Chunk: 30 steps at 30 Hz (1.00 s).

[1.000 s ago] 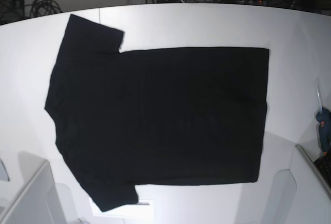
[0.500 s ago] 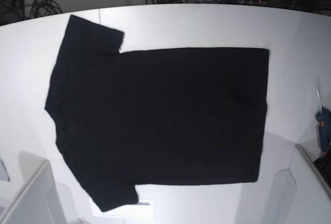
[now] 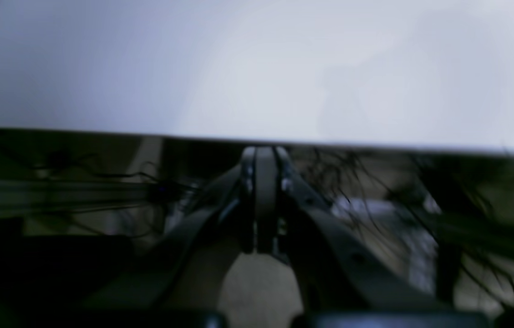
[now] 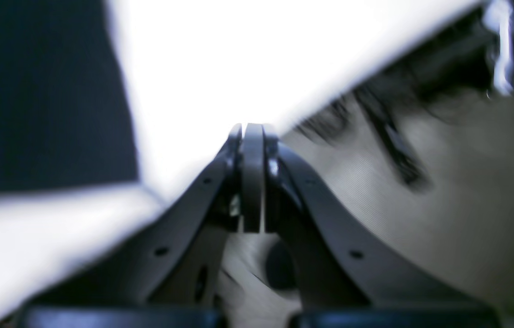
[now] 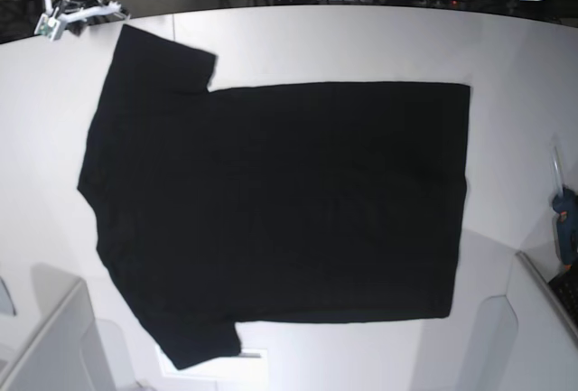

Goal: Fold the T-shirt properly
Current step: 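Move both grippers down to the shirt's shoulder corners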

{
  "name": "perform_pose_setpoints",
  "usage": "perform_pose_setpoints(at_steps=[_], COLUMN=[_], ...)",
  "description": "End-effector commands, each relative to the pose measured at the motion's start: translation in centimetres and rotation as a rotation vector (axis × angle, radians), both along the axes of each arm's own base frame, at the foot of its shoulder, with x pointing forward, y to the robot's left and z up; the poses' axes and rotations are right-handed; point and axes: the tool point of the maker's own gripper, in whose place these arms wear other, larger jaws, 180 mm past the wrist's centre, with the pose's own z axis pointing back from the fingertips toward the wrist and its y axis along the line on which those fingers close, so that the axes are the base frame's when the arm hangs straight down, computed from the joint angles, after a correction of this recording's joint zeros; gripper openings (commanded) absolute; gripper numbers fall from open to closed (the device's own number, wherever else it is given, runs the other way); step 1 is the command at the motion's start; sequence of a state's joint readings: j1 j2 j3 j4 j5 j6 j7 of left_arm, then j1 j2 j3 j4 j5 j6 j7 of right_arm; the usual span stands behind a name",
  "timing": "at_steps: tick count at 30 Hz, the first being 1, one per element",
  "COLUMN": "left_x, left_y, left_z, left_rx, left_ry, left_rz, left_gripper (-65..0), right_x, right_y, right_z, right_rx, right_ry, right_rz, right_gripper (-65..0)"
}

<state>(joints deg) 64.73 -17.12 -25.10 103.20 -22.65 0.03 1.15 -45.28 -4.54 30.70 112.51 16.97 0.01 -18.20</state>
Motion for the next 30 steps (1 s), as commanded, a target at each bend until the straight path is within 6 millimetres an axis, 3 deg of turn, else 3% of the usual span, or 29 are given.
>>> perform_pose_setpoints(at_steps=[1, 6, 10, 11, 13, 16, 19, 23, 30], left_x=[1.1, 3.3, 3.8, 4.0, 4.3, 4.1, 5.5, 6.4, 6.2], left_y=[0.2, 0.3, 0.4, 0.4, 0.6, 0.9, 0.3, -1.1, -0.6], left_z=[1.1, 1.7, 1.9, 1.9, 1.8, 1.5, 1.8, 2.0, 1.3], left_rx=[0.015, 0.021, 0.013, -0.005, -0.066, -0.163, -0.276, -0.418, -0.398], left_ry=[-0.048, -0.113, -0.133, -0.147, -0.179, -0.213, -0.265, -0.317, -0.294], left_rz=[-0.006, 0.0, 0.01, 0.027, 0.086, 0.178, 0.188, 0.162, 0.159], left_gripper=[-65.0, -65.0, -65.0, -62.2, -47.7, -34.6, -28.6, -28.3, -27.6], right_x=[0.4, 3.3, 4.8, 5.3, 6.1, 6.9, 7.6, 7.9, 7.0], right_y=[-0.4, -0.2, -0.2, -0.2, -0.4, -1.0, 0.0, 1.3, 0.8], right_z=[0.9, 2.1, 3.0, 3.3, 3.2, 2.7, 1.3, -1.1, -3.3], right_rx=[-0.003, 0.154, 0.248, 0.271, 0.33, 0.394, 0.496, 0.59, 0.557], right_ry=[-0.03, -0.18, -0.248, -0.269, -0.3, -0.322, -0.306, -0.234, -0.159], right_rz=[0.01, -0.024, -0.011, -0.009, -0.025, -0.045, 0.001, 0.029, 0.015], right_gripper=[-65.0, -62.9, -35.0, -30.6, -25.4, -26.1, -26.1, -26.1, -26.1])
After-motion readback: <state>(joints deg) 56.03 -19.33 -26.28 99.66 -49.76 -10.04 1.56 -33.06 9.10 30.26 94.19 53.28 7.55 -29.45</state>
